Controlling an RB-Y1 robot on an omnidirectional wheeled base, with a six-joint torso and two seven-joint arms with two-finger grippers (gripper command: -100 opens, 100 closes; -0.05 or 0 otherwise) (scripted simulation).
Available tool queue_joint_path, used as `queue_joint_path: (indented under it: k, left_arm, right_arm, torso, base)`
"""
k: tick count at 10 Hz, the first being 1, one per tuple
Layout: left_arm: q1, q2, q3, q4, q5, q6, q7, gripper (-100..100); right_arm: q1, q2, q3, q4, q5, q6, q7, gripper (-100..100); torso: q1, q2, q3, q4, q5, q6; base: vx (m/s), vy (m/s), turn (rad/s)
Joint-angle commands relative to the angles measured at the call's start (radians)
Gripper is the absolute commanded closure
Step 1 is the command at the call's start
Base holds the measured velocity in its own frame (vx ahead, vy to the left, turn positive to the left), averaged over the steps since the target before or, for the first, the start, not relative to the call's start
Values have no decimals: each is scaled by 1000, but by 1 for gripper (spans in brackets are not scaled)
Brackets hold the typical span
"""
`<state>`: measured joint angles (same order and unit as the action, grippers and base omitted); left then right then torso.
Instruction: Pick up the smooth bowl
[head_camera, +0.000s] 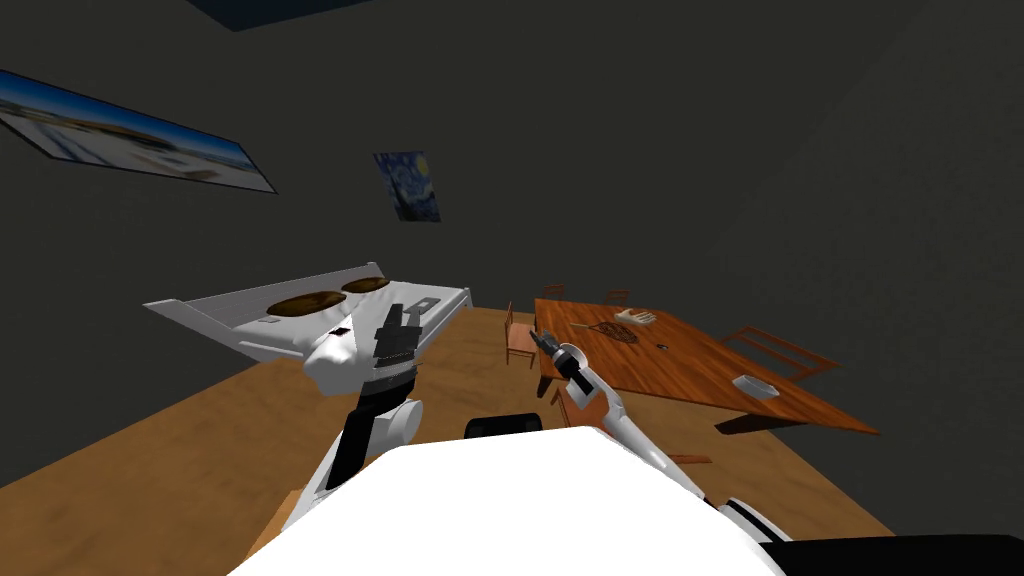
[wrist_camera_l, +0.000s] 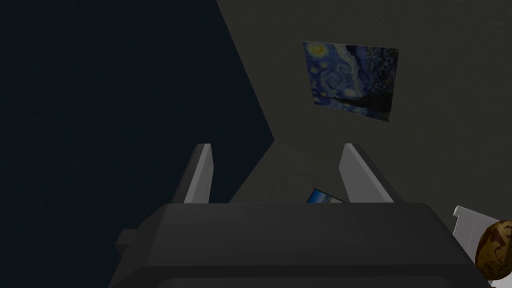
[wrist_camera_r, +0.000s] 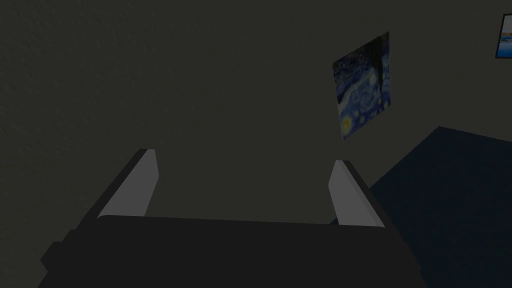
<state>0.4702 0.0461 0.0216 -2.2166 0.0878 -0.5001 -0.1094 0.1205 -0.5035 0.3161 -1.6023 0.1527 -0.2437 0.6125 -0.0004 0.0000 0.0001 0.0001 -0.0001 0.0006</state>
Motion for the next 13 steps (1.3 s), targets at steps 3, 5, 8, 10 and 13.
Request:
queue_joint_path:
  k: [3,5,8,10,13]
  left_arm:
    - [0,0,0,0,0,0,0,0]
    - [0,0,0,0,0,0,0,0]
    - [0,0,0,0,0,0,0,0]
    - [0,0,0,0,0,0,0,0]
    - [0,0,0,0,0,0,0,0]
  right_arm:
    - [-40,-52,72,106,-2,45,78,-100]
    - [-56,-77,107,141,-4,63,115,-100]
    - [-70,-103,143,228,-6,81,149,-100]
    - [-95,-153,212,317,-11,114,211,-100]
    - [-106,-177,251,393,-14,129,239,-100]
  torso:
    - [0,0,0,0,0,0]
    - [0,0,0,0,0,0]
    - [0,-1,0,0,0,0]
    - [0,-1,0,0,0,0]
    - [0,-1,-1,0,0,0]
  base:
    - [-4,-2,110]
    - [1,0,56]
    - [5,-4,83]
    - [9,-2,157]
    - [11,-7,73]
